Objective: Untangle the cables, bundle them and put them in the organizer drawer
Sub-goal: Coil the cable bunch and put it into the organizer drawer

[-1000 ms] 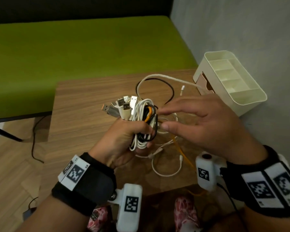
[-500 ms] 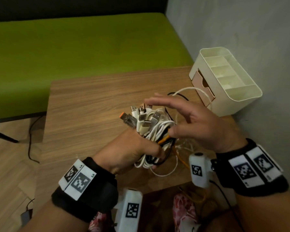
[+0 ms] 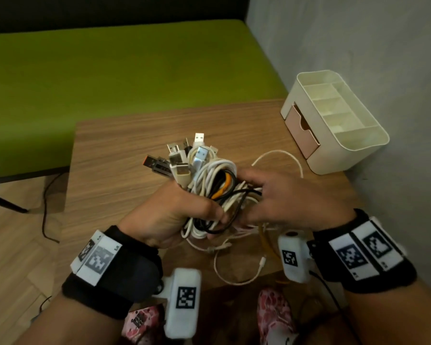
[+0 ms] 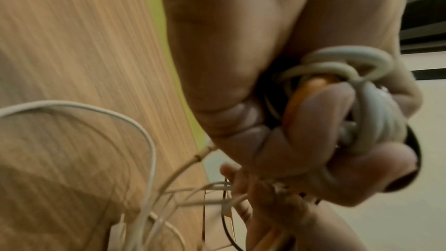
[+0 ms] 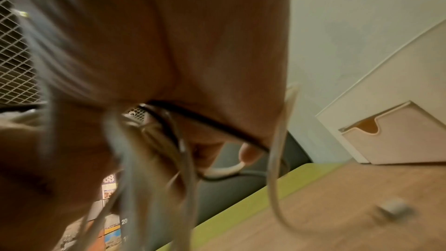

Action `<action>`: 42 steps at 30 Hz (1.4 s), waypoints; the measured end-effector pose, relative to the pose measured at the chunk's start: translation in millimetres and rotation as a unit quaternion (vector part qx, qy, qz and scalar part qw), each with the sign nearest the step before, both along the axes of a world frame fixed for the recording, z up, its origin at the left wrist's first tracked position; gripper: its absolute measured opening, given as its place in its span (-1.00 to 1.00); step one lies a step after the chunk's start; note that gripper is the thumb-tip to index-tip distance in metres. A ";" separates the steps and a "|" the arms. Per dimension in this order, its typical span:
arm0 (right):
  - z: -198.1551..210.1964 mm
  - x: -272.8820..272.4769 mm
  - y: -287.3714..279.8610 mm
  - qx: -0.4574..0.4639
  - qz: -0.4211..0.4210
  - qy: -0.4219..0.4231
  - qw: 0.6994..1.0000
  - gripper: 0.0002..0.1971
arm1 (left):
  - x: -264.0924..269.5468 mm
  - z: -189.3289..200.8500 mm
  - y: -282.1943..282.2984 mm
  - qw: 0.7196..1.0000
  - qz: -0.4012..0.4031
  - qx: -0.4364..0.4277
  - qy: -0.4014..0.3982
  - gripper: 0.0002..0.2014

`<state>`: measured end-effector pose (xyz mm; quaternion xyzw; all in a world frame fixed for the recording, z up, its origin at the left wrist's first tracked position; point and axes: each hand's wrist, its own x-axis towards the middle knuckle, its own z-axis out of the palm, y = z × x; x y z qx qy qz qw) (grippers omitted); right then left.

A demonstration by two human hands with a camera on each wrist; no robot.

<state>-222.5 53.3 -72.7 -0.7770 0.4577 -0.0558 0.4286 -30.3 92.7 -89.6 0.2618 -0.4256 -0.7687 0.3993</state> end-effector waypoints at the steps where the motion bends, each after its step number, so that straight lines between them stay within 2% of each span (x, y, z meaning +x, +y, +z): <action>1: -2.0 3.2 -1.0 -0.038 -0.032 -0.012 0.999 -0.58 | 1.2 0.5 -0.1 1.000 -0.008 -0.001 0.011 -0.50; 2: -3.6 5.6 -1.5 -0.061 -0.064 -0.031 0.996 -0.74 | 2.0 0.6 0.1 1.000 -0.004 0.002 0.013 -0.52; 3: -5.0 7.5 -2.0 -0.078 -0.091 -0.050 0.991 -0.77 | 2.1 0.4 -0.2 1.000 0.009 0.004 0.007 -0.58; 5: -7.6 8.0 -4.2 -0.098 -0.134 -0.082 0.983 -0.75 | 2.4 -1.3 -2.1 0.999 0.041 0.004 -0.022 -0.74; 8: -3.3 3.0 -6.8 -0.077 -0.153 -0.103 0.980 -0.73 | 6.5 -2.3 -3.5 0.996 0.056 0.009 -0.066 -0.76; 14: 8.2 -15.3 -11.0 -0.056 -0.109 -0.090 0.988 -0.71 | 14.3 -3.3 -3.6 0.990 0.106 0.027 -0.087 -0.69; 16: 7.7 -22.0 -12.9 -0.012 -0.077 -0.105 0.991 -0.73 | 16.2 -5.7 -5.3 0.985 0.123 0.037 -0.114 -0.67; 18: 6.4 -27.7 -13.0 0.057 -0.063 -0.157 0.984 -0.83 | 18.3 -7.4 -6.7 0.982 0.132 0.040 -0.132 -0.68; 20: 6.4 -29.7 -12.4 0.094 -0.063 -0.181 0.977 -0.72 | 17.4 -8.5 -7.8 0.981 0.131 0.038 -0.138 -0.72; 23: 4.6 -23.6 -11.0 0.037 -0.067 -0.134 0.988 -0.65 | 9.6 -12.1 -7.8 0.973 0.164 0.034 -0.158 -0.74; 25: 0.3 -14.9 -9.4 -0.021 -0.092 -0.103 0.990 -0.77 | 3.2 -14.5 -7.1 0.965 0.192 0.035 -0.174 -0.78; 27: -5.5 -3.6 -5.8 -0.059 -0.135 -0.112 0.983 -0.92 | -2.5 -15.5 -6.0 0.959 0.205 0.040 -0.191 -0.80; 30: -14.4 12.2 1.1 -0.112 -0.183 -0.130 0.968 -0.85 | -9.8 -14.9 -4.5 0.954 0.227 0.055 -0.188 -0.85; 34: -16.3 22.1 4.8 -0.140 -0.196 -0.141 0.960 -0.79 | -11.2 -13.6 -4.8 0.957 0.251 0.075 -0.123 -0.81; 37: -12.9 22.3 4.2 -0.153 -0.167 -0.130 0.965 -0.79 | -11.0 -11.3 -3.2 0.968 0.225 0.074 -0.081 -0.85; 39: -12.6 22.0 4.9 -0.157 -0.161 -0.124 0.966 -0.81 | -11.8 -14.9 -1.4 0.970 0.202 0.076 -0.109 -0.81; 41: -14.0 23.1 5.9 -0.156 -0.168 -0.123 0.966 -0.81 | -13.9 -15.5 0.4 0.961 0.185 0.067 -0.192 -0.71; 42: -14.9 23.7 6.4 -0.156 -0.171 -0.124 0.965 -0.81 | -14.2 -16.2 1.1 0.952 0.190 0.057 -0.235 -0.73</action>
